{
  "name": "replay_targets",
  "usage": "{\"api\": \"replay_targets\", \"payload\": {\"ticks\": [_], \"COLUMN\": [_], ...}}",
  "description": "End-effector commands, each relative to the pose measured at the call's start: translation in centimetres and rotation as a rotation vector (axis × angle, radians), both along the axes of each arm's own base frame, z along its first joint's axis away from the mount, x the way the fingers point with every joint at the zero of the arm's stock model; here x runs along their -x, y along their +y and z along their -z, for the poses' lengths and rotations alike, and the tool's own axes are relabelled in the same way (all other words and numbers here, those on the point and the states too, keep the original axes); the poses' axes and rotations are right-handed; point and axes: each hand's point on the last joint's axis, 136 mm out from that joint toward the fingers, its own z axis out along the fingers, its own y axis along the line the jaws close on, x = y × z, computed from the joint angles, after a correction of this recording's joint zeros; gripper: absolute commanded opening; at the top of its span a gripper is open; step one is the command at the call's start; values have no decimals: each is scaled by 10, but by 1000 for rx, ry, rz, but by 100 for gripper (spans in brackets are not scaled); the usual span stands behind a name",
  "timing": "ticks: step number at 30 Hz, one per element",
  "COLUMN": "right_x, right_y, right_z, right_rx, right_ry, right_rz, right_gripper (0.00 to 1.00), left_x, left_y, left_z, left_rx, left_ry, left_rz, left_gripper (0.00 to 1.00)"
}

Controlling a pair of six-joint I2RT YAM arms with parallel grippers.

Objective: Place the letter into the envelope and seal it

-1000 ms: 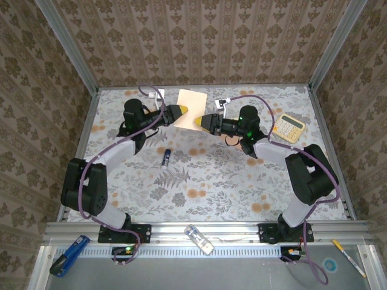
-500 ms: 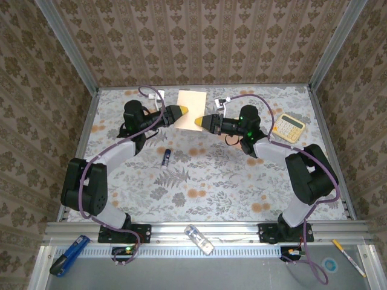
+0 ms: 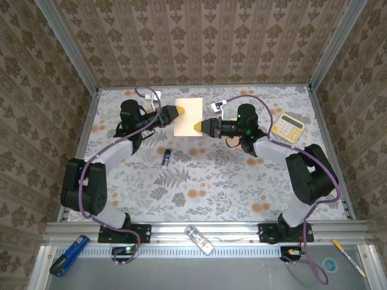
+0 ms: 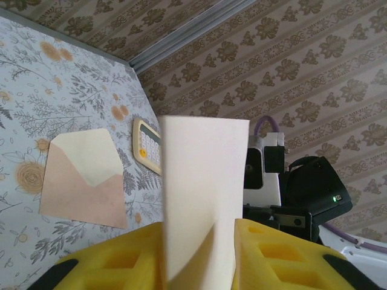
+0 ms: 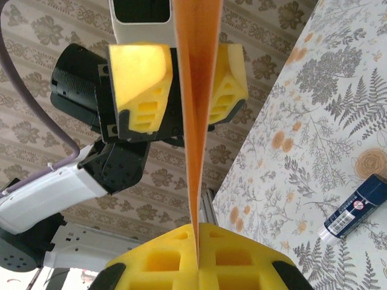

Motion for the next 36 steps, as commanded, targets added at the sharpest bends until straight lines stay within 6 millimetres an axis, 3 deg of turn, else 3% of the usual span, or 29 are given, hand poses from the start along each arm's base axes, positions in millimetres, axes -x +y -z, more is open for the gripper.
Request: {"api": "replay_targets", "payload": {"ticks": [1, 14, 17, 20, 26, 29, 32, 36], "right_x": [12, 21, 21, 21, 17, 13, 9, 4], "right_y": [2, 3, 3, 3, 1, -1, -7, -26], "right_z": [-23, -14, -14, -14, -19, -25, -28, -28], "right_rx": [-8, 31, 33, 34, 30, 15, 11, 13], "right_ry": [-69, -41, -42, -41, -44, -44, -43, -44], "right_rz": [-62, -118, -119, -119, -100, -81, -39, 82], "right_gripper": [0, 0, 0, 0, 2, 26, 64, 92], "left_x": [4, -1, -2, -2, -3, -6, -13, -25], "left_y": [3, 17, 16, 16, 17, 20, 26, 29], "left_z": [-17, -25, -24, -23, -26, -28, -31, -36], "left_rx": [8, 36, 45, 48, 50, 56, 68, 106], "left_ry": [-61, -69, -61, -60, -64, -67, -57, -39], "left_rz": [24, -3, 1, 2, -7, -32, -74, -133], "left_gripper": [30, 23, 18, 1, 0, 0, 0, 0]}}
